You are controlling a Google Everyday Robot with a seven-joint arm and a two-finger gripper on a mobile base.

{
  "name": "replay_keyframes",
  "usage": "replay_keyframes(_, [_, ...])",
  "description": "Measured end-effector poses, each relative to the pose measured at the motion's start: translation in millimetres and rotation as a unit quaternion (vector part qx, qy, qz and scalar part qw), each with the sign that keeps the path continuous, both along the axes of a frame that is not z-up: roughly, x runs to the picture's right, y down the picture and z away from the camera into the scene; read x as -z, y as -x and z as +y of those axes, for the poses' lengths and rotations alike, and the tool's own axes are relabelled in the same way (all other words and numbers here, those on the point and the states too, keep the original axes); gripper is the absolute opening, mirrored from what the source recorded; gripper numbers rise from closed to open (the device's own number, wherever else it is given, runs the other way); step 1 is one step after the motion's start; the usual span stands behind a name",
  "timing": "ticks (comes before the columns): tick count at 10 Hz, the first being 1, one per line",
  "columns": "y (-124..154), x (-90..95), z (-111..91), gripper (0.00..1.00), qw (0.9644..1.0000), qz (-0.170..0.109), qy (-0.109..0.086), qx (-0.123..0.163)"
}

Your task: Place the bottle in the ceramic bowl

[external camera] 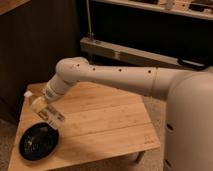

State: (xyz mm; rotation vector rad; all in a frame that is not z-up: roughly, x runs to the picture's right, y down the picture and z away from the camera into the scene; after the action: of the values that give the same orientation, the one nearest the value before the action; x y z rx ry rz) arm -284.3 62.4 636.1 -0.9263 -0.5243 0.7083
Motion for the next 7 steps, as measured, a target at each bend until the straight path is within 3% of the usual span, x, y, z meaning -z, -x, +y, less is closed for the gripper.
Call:
replay_keyframes(4, [2.1, -8.6, 3.9, 0.0, 0.9998, -0.007, 0.016, -0.002])
replay_keyframes(7, [9.6, -48.8, 33.6, 0.0, 0.9976, -0.037, 0.055, -0.02])
